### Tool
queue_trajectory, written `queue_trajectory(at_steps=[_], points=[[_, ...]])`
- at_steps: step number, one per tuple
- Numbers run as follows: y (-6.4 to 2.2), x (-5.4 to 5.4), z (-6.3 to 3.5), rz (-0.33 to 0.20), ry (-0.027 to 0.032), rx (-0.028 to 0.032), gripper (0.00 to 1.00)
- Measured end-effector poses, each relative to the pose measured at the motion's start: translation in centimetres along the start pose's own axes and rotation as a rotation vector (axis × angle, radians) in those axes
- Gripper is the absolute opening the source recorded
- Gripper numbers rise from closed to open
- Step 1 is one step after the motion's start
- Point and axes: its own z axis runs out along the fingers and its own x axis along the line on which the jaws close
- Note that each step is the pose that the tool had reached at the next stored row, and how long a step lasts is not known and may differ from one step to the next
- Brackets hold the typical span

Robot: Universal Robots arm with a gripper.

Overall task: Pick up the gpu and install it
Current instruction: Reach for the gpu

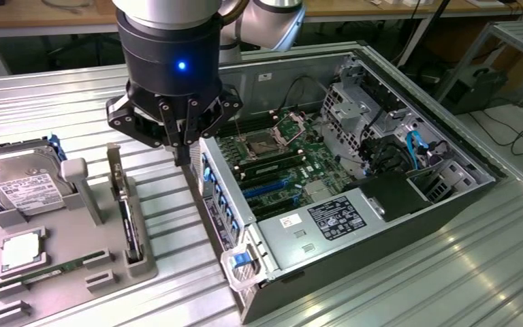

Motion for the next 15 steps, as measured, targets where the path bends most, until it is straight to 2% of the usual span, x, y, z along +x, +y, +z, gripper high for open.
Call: queue_trajectory(at_steps=[15], points=[[-0.76, 0.78, -0.05, -0.002, 0.0001, 0.0001, 0.11]])
